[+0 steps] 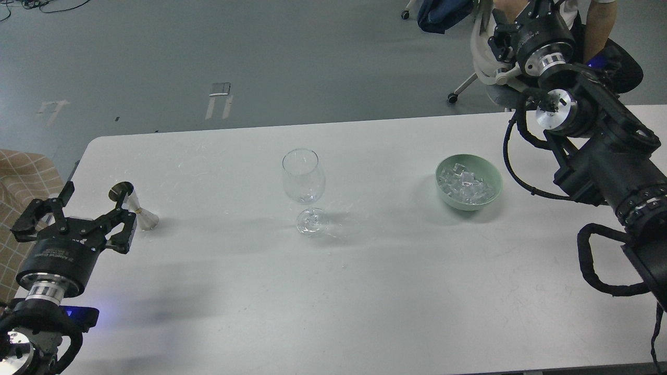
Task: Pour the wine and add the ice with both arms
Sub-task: 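Close the left gripper around the small metal cup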
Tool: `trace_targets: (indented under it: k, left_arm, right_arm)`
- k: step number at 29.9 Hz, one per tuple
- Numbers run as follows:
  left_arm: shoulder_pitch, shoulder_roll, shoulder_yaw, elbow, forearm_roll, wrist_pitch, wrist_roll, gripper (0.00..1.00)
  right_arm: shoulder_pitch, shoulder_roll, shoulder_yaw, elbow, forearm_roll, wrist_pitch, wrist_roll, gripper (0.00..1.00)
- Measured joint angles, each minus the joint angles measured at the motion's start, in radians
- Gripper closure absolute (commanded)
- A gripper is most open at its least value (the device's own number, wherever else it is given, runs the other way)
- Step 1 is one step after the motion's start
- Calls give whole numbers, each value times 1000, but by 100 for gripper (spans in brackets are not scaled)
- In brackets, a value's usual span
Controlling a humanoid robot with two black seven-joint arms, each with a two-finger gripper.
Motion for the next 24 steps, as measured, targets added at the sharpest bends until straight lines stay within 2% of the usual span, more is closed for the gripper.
trace_targets:
  k: [5,10,12,24]
  left_arm:
    - [-17,-10,8,106,4,-49,22,39]
    - [-33,-32,12,215,4,-175,31,46]
    - [-41,-40,15,256,4,-201,33,47]
    - [-191,-49,60,487,5,-217,31,48]
  right_arm:
    - [-6,-4,0,6,0,-4,0,0]
    - [-7,-7,0,5,-1,-27,-3,0]
    - [-7,-9,0,3,-1,-46,-5,0]
    - [-12,-7,-1,0,-3,-96,-5,0]
